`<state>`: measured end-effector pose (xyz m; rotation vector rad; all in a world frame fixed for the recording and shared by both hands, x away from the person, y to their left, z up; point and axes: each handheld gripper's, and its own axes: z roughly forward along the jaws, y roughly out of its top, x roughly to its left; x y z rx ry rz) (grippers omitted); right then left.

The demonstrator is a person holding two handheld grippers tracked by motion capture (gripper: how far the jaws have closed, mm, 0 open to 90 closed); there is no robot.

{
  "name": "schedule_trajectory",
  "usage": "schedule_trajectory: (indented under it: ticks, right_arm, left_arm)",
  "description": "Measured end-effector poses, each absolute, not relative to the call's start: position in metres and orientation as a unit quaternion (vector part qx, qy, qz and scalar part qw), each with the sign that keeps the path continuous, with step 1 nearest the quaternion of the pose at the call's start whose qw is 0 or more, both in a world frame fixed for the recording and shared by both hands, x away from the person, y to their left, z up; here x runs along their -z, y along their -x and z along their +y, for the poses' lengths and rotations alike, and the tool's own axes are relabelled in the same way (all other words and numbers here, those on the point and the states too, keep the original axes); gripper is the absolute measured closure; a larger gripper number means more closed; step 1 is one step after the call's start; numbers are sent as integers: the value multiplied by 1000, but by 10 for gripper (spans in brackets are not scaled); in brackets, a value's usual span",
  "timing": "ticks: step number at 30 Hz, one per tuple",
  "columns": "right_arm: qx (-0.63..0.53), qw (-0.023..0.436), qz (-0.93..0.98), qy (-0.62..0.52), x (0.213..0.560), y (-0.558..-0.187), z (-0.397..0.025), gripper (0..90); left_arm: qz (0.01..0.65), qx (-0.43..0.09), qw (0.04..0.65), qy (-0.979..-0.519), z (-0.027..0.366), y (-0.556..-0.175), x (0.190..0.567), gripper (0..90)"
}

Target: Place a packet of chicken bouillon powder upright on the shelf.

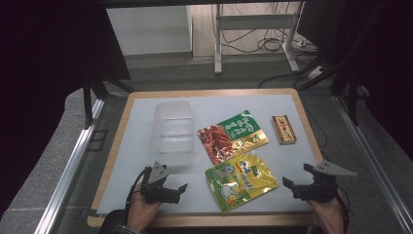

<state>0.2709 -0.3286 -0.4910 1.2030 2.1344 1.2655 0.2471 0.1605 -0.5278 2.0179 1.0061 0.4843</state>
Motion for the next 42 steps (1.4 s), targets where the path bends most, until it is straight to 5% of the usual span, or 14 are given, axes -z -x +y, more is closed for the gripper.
schedule_trajectory:
  ticks: [32,42]
  right_arm:
    - [-442,167,784,-402,500,-277,-325,0]
    - [-441,163,786,-401,500,-277,-325,0]
  left_arm:
    - [401,-182,397,-805,154,-244,521,23]
    - [386,-176,412,-807,149,-238,514,205]
